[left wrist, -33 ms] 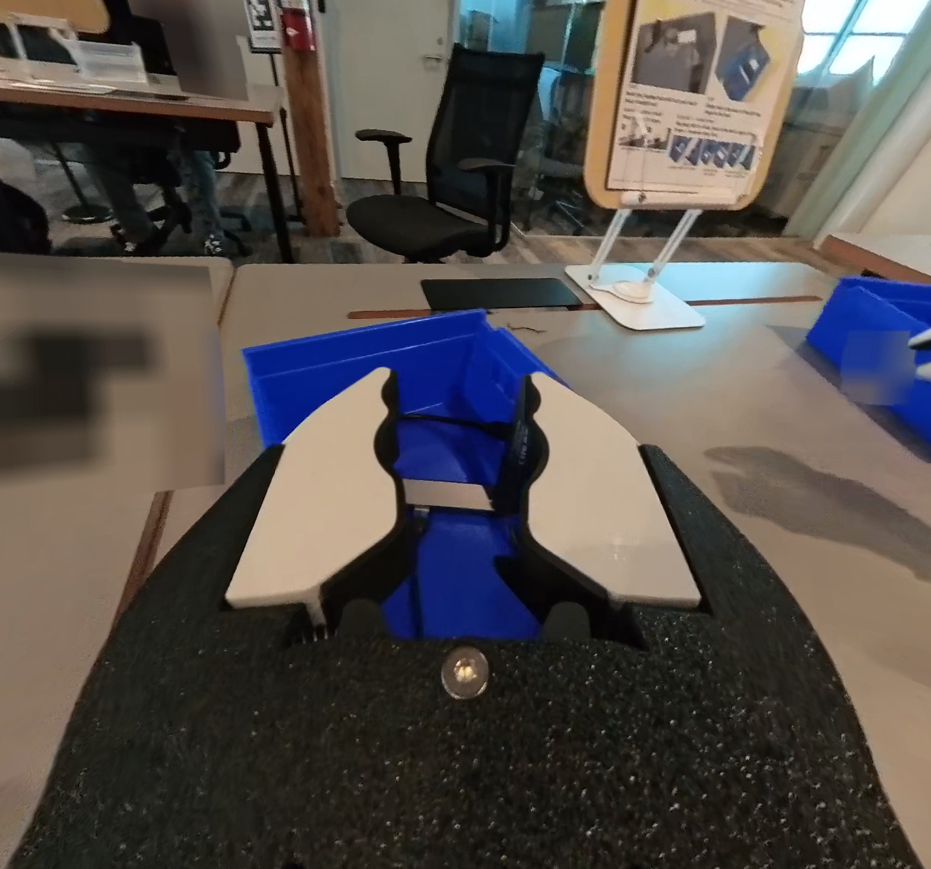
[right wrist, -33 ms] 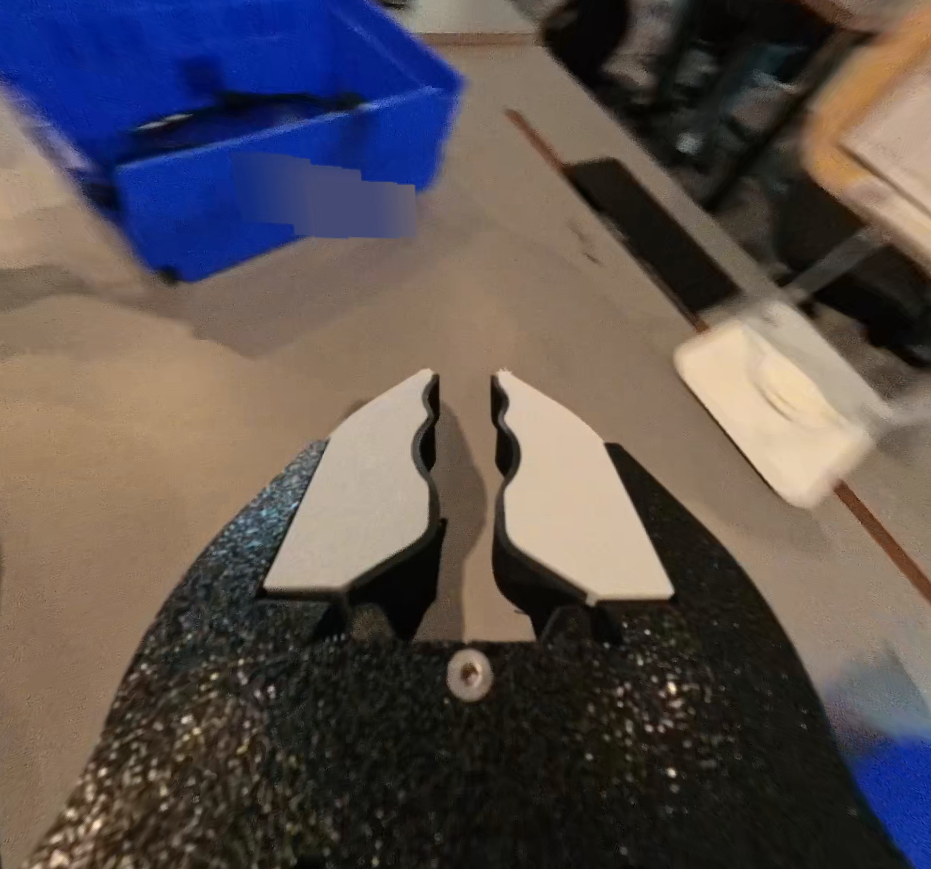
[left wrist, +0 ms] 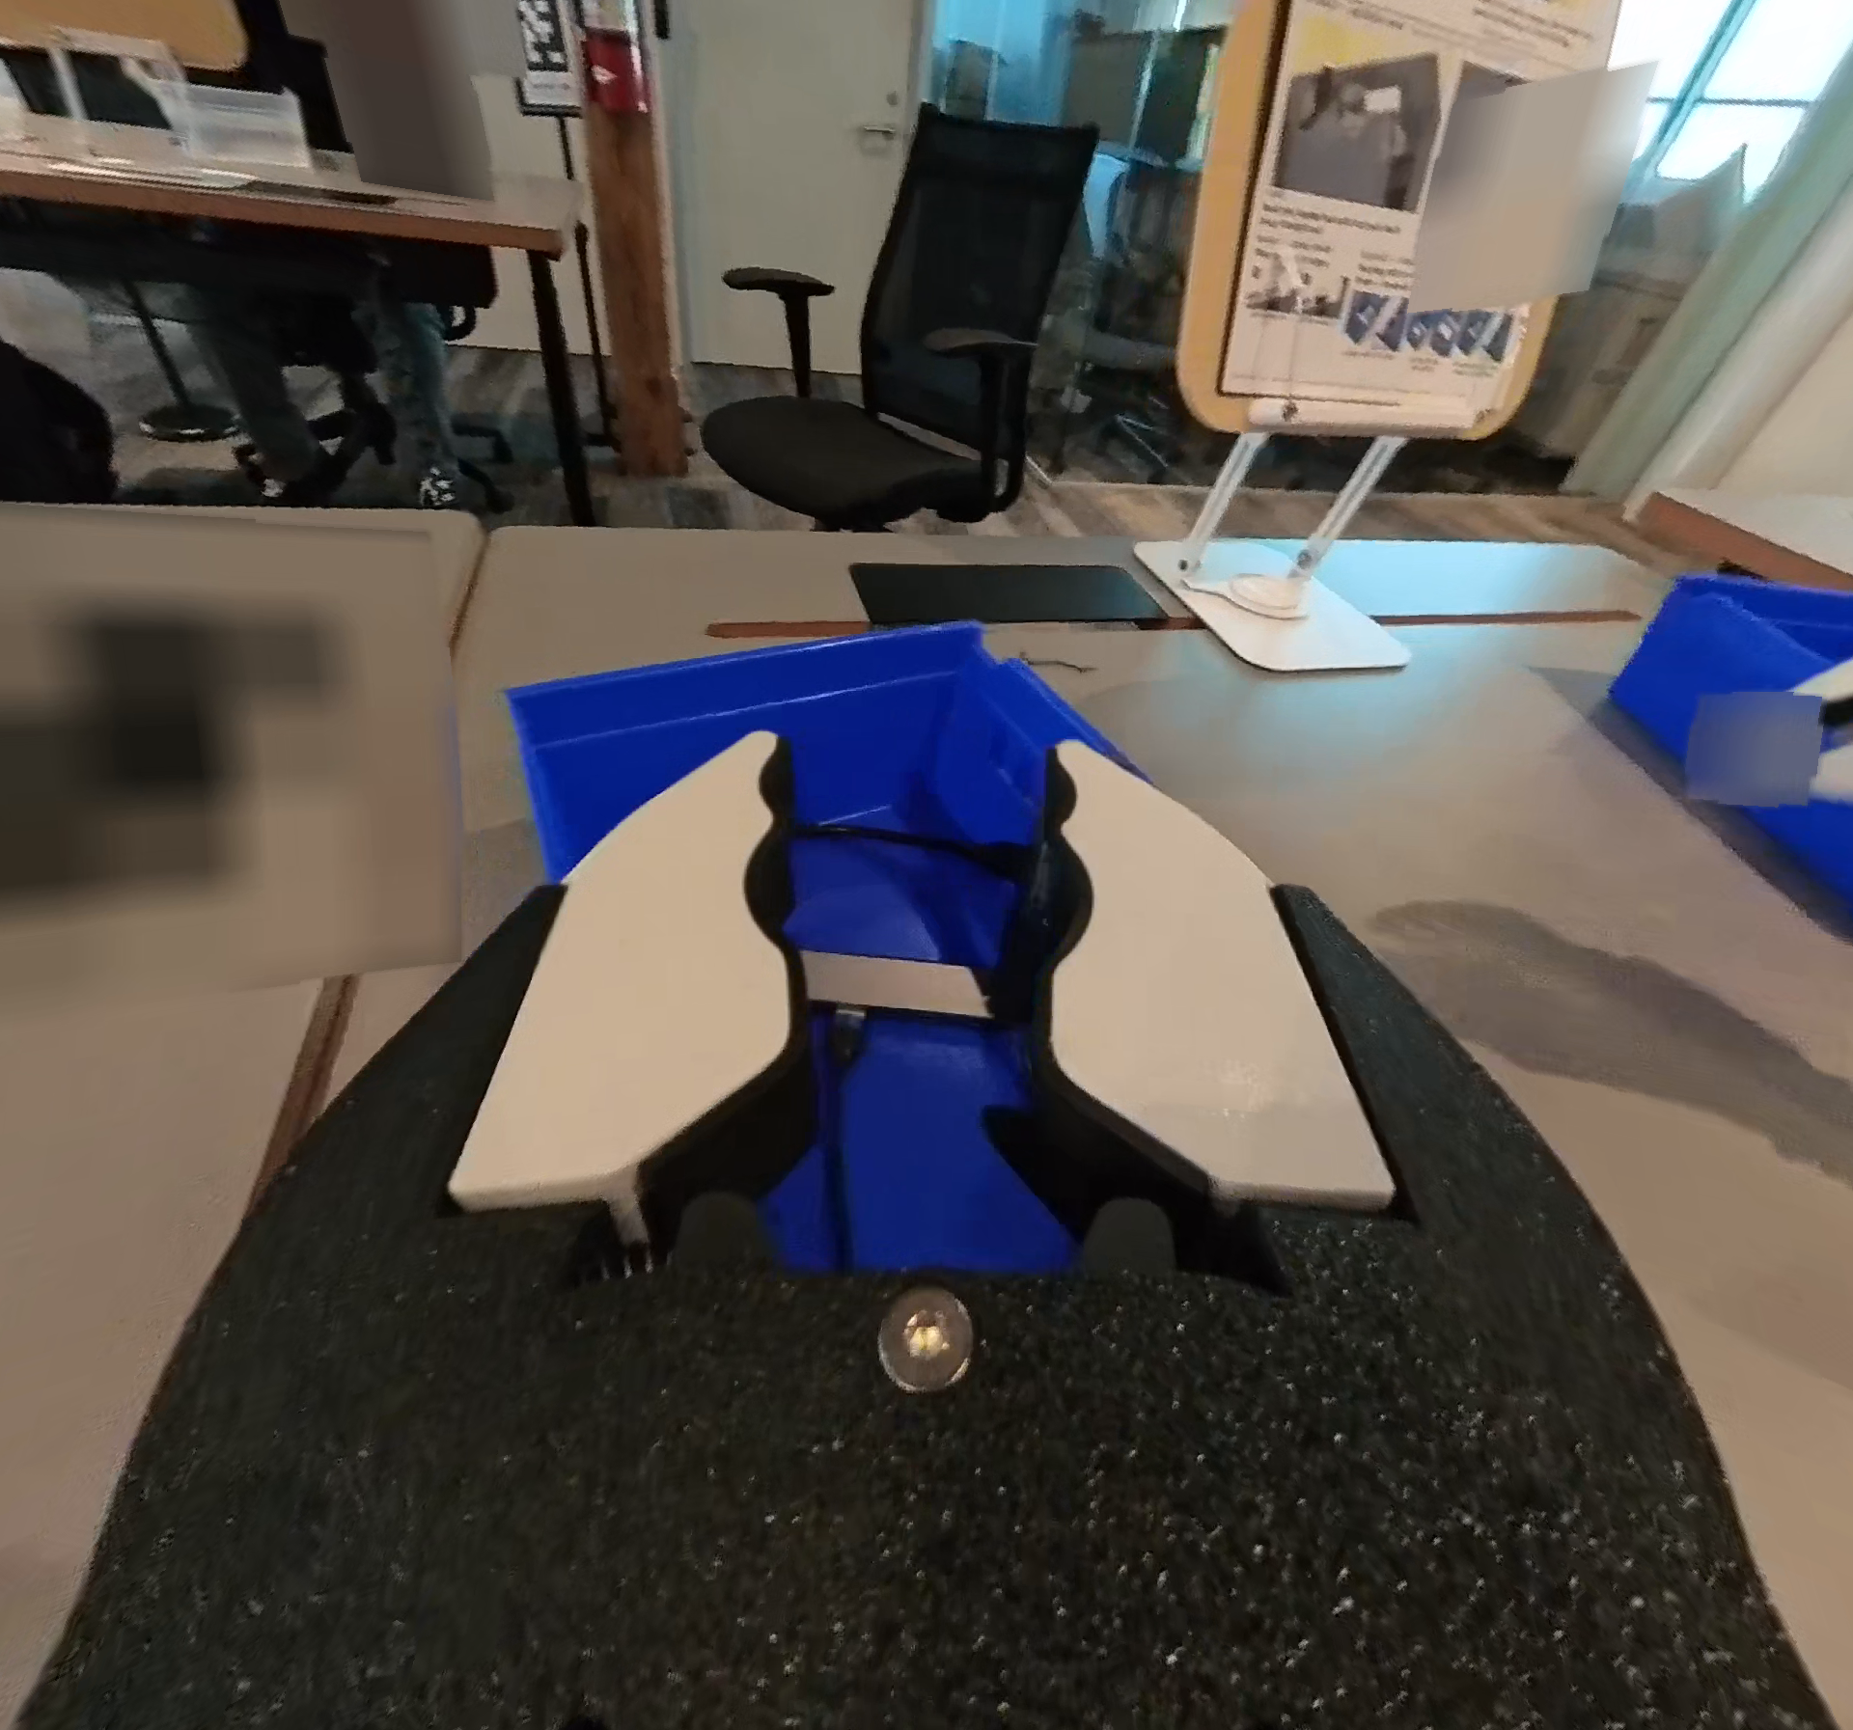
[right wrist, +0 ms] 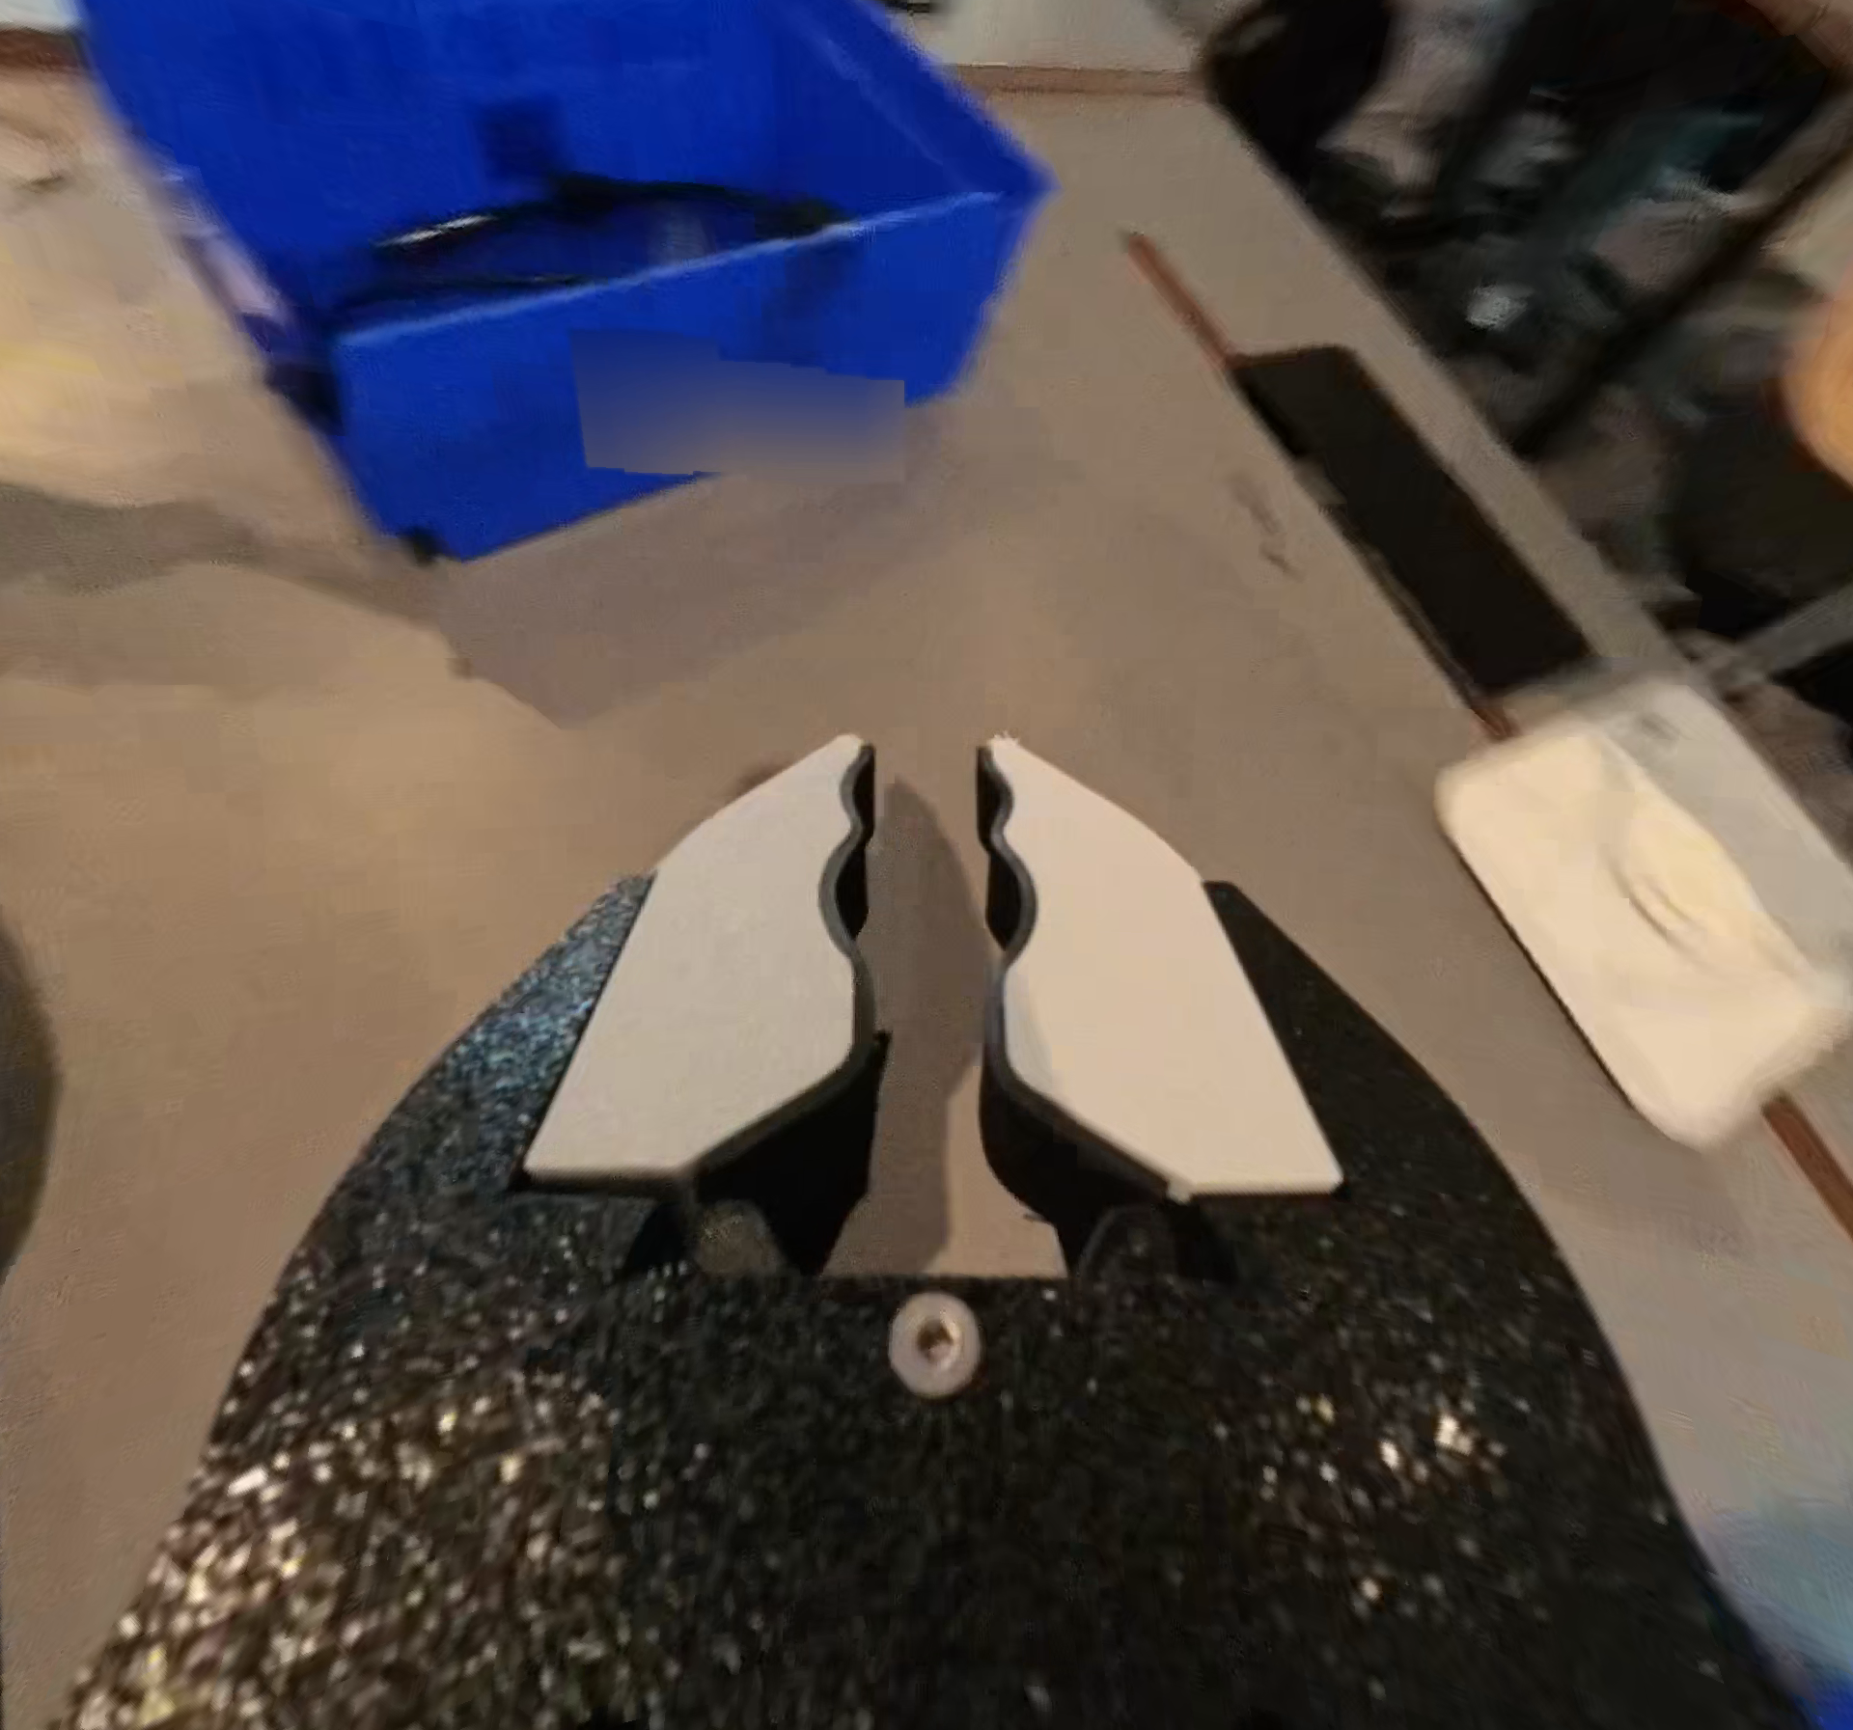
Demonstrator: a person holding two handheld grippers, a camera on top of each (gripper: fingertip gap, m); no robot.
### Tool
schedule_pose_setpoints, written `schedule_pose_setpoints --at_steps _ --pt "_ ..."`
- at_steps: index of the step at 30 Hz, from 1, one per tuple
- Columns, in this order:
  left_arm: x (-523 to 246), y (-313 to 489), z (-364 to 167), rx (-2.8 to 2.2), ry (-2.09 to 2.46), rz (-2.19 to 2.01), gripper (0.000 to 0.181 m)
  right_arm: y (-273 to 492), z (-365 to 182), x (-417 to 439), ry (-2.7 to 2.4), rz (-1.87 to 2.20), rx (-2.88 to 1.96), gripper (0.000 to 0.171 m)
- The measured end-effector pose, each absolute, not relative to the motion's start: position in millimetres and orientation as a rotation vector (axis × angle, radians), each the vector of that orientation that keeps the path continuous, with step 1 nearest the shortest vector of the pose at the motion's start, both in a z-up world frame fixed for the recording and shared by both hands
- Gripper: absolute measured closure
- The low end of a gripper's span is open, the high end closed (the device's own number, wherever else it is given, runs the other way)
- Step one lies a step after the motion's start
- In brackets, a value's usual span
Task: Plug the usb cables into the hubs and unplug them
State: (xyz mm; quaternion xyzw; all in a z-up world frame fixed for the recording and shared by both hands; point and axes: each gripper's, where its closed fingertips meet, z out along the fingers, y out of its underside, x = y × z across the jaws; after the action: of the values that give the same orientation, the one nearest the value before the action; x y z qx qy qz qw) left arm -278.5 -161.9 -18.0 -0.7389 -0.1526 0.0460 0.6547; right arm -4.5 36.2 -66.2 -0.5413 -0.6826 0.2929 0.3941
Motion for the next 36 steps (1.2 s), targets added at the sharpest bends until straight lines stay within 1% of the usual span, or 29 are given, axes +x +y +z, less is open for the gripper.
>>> schedule_pose_setpoints --at_steps 2,4,7,12,16,23,28,29,32,33,36 --pt "-286.4 -172.1 -15.1 -1.643 -0.379 0.104 0.134 4.6 -73.1 -46.8 -1.938 0.812 -1.258 0.152" --pt "-291.8 -180.3 -12.7 -1.619 -0.398 0.107 0.134 -26.3 -76.1 -83.7 -2.136 0.866 -1.122 0.147" --pt "-298.5 -188.8 -11.8 -1.602 -0.420 0.125 0.134 -58.3 -78.9 -129.7 -2.397 0.843 -0.898 0.142" --pt "-302.9 -191.8 -13.8 -1.595 -0.431 0.120 0.134 -80.2 -89.5 -188.6 -2.709 0.613 -0.643 0.136" --pt "-307.0 -192.8 -17.5 -1.597 -0.445 0.115 0.134 -81.7 -111.0 -218.4 -2.877 0.217 -0.420 0.135" --pt "-316.6 -207.8 -17.3 -1.571 -0.485 0.130 0.134 -66.8 -145.3 -237.8 -2.962 -0.554 0.016 0.135" --pt "-327.0 -229.3 -13.3 -1.515 -0.536 0.146 0.135 -50.5 -159.2 -241.5 -2.892 -0.934 0.184 0.136" --pt "-328.3 -232.9 -12.2 -1.503 -0.543 0.145 0.135 -46.3 -161.8 -241.4 -2.871 -0.993 0.212 0.138" --pt "-330.4 -239.9 -9.7 -1.477 -0.554 0.142 0.135 -38.6 -160.7 -248.9 -2.735 -1.105 0.318 0.153" --pt "-330.5 -240.9 -9.1 -1.472 -0.554 0.140 0.135 -38.9 -158.5 -253.0 -2.684 -1.099 0.350 0.157" --pt "-328.7 -240.1 -7.5 -1.466 -0.541 0.128 0.134 -46.7 -148.6 -263.1 -2.580 -0.959 0.406 0.161"
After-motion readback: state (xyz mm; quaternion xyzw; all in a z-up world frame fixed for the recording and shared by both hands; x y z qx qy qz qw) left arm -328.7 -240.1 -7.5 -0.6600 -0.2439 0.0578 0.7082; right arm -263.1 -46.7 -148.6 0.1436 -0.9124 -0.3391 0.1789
